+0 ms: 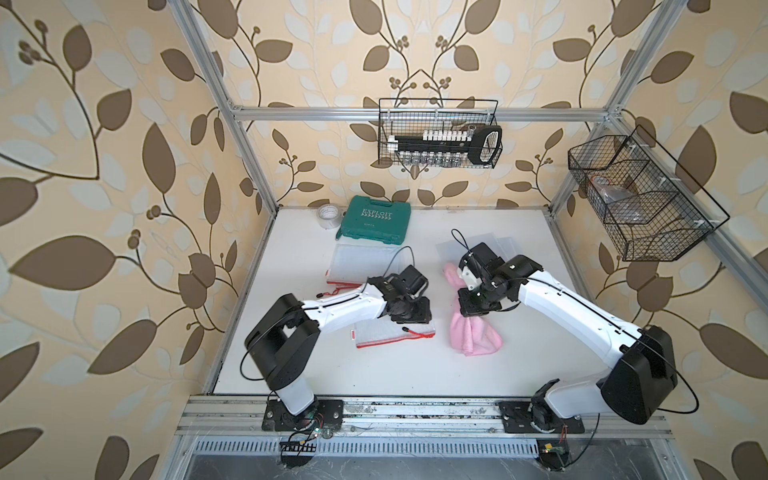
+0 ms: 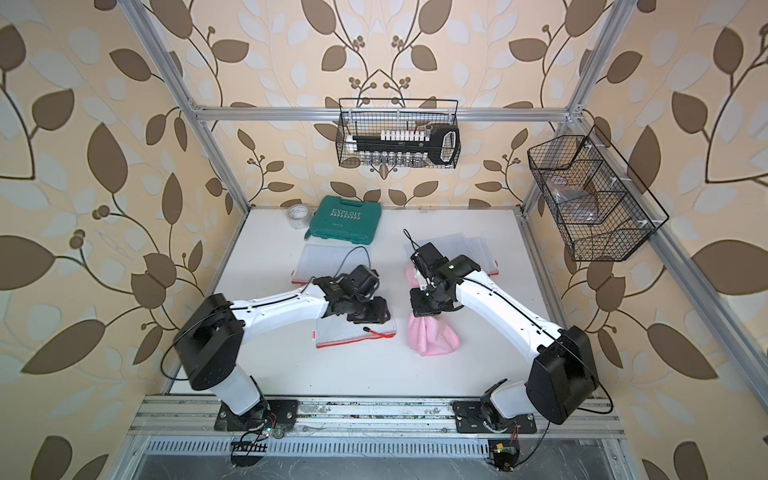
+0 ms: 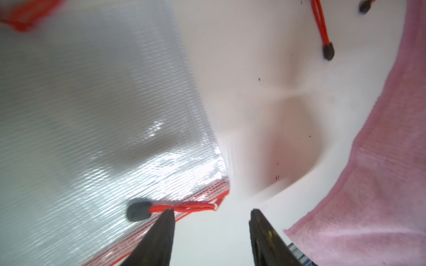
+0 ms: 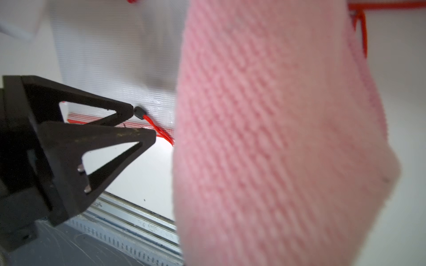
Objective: Wipe the document bag
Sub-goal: Wipe the dirt from the document bag.
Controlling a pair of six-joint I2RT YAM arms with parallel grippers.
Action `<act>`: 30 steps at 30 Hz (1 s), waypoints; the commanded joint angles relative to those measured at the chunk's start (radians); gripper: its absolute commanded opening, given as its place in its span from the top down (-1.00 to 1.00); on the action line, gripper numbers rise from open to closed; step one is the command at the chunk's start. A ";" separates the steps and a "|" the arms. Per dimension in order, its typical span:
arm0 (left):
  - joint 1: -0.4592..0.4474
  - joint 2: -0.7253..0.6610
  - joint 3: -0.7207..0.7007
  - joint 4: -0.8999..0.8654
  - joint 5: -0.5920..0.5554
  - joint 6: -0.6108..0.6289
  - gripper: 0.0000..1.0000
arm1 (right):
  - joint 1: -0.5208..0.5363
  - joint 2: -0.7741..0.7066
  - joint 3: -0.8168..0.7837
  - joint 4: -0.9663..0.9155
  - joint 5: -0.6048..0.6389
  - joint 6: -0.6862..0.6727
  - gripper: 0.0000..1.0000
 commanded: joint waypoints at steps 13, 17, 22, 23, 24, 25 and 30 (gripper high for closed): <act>0.212 -0.163 -0.277 -0.058 -0.069 -0.095 0.97 | 0.177 0.434 0.325 0.218 -0.363 -0.021 1.00; 0.248 -0.151 -0.336 -0.047 -0.069 -0.105 0.99 | 0.199 0.604 0.414 0.292 -0.526 -0.004 1.00; 0.279 -0.091 -0.375 -0.019 -0.058 -0.097 1.00 | 0.215 0.802 0.450 0.407 -0.675 0.069 1.00; 0.280 -0.074 -0.377 -0.022 -0.055 -0.098 1.00 | 0.215 0.830 0.453 0.389 -0.660 0.058 1.00; 0.282 -0.062 -0.382 -0.023 -0.056 -0.103 1.00 | 0.212 0.848 0.454 0.334 -0.600 0.037 1.00; 0.282 -0.055 -0.387 -0.021 -0.057 -0.109 1.00 | 0.205 0.850 0.445 0.286 -0.535 0.022 1.00; 0.288 -0.023 -0.389 -0.022 -0.049 -0.109 1.00 | 0.097 0.658 0.205 0.172 -0.228 -0.003 1.00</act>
